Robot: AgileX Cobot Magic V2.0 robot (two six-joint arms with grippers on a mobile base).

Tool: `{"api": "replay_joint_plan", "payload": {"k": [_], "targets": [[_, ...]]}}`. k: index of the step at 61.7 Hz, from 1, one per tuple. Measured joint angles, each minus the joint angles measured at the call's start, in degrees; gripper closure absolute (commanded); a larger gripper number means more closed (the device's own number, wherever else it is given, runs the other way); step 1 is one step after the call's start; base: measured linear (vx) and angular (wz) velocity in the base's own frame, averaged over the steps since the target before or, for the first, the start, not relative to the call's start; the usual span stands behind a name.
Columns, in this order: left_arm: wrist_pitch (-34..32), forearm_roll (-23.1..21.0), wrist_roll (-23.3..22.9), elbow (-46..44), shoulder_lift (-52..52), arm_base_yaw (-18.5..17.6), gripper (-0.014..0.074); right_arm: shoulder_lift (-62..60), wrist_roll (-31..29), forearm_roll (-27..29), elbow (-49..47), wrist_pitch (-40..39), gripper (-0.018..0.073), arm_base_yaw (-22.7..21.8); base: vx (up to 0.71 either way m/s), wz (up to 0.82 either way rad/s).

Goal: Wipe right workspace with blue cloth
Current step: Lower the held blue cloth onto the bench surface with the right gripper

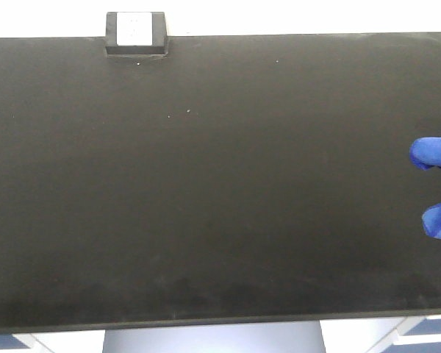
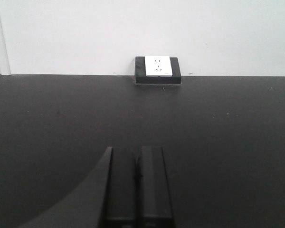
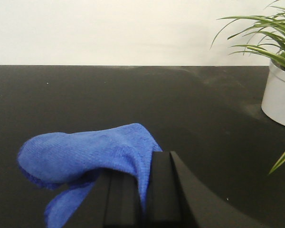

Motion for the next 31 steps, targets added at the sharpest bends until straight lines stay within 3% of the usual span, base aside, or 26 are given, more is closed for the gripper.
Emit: {"api": "replay_joint_plan", "payload": {"k": [31], "targets": [[0.0, 0.0, 0.0, 0.0, 0.0, 0.0, 0.0602, 0.0, 0.0, 0.0, 0.0, 0.0, 0.0564, 0.0, 0.03, 0.02]]}}
